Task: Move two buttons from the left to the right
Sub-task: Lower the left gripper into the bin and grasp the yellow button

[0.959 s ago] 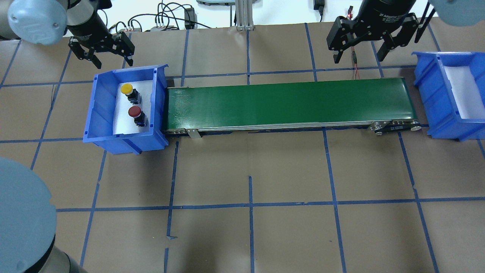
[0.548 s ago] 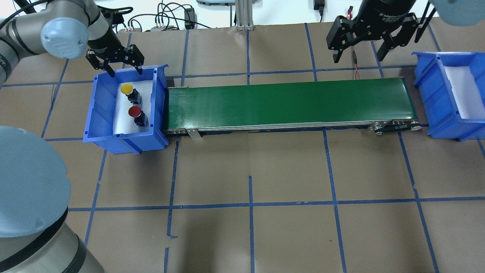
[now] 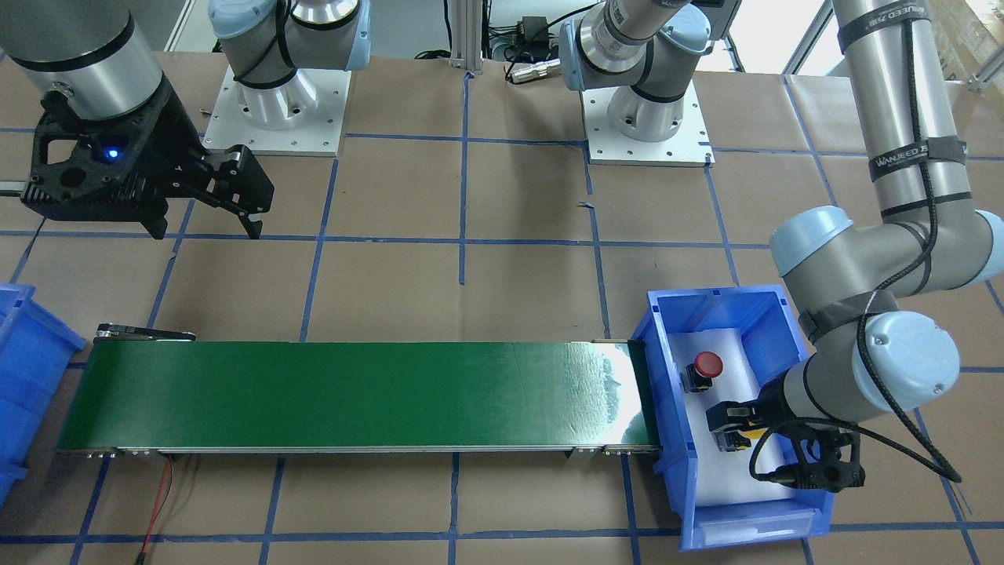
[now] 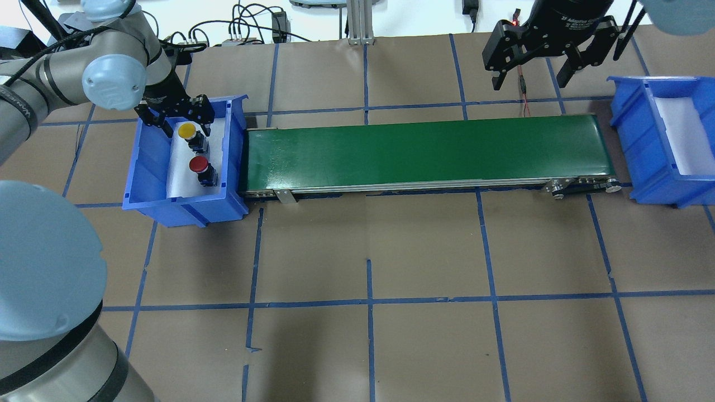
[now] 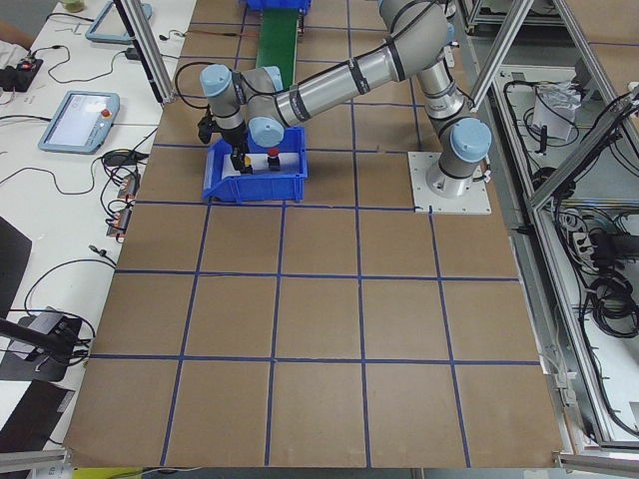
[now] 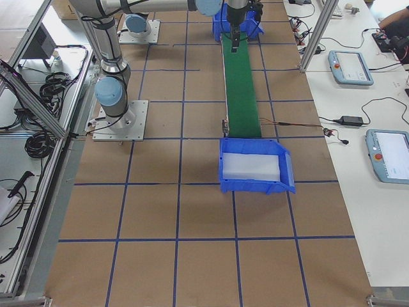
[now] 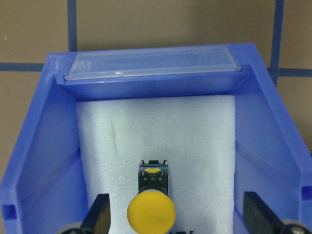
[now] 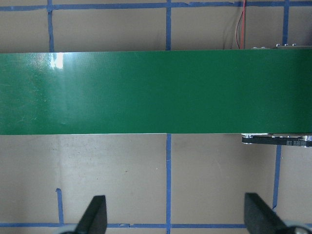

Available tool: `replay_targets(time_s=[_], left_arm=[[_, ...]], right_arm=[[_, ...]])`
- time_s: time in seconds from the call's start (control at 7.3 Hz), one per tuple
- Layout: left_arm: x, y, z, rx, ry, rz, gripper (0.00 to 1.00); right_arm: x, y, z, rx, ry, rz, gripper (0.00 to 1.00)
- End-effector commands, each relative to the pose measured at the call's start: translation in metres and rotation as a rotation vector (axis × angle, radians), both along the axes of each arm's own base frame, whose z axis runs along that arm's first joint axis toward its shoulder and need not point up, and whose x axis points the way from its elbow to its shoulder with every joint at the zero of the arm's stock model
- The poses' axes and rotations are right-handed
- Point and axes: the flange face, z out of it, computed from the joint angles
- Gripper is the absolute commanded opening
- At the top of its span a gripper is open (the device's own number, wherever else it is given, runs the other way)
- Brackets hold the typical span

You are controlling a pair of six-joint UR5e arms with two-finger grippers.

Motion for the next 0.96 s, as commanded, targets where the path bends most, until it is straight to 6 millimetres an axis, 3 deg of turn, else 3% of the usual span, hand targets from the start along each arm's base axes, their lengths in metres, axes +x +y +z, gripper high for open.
replay_targets(time_s=[0.0, 0.14, 0.27, 0.41, 0.68, 0.82], left_arm=[[0.002, -0.003, -0.007, 0.000, 0.012, -0.002, 0.45], [0.000, -0.005, -0.002, -0.007, 0.006, -0.005, 0.12], [-0.002, -0.002, -0.004, -0.002, 0.008, 0.001, 0.10], [-0.002, -0.004, 0.011, -0.017, 0.005, 0.004, 0.10], [-0.003, 0.004, 0.069, -0.052, -0.008, 0.002, 0.10], [-0.012, 0.002, 0.079, -0.057, -0.005, -0.011, 0.10]], right_arm=[[-0.001, 0.000, 0.001, -0.001, 0.001, -0.001, 1.00], [-0.001, 0.000, 0.001, -0.001, 0.001, -0.001, 1.00], [-0.002, 0.000, 0.000, 0.002, 0.000, -0.004, 1.00], [-0.002, 0.000, 0.000, 0.000, 0.001, -0.005, 1.00], [-0.002, -0.001, -0.001, 0.002, 0.000, -0.005, 1.00], [-0.002, -0.001, -0.001, 0.003, 0.000, -0.005, 1.00]])
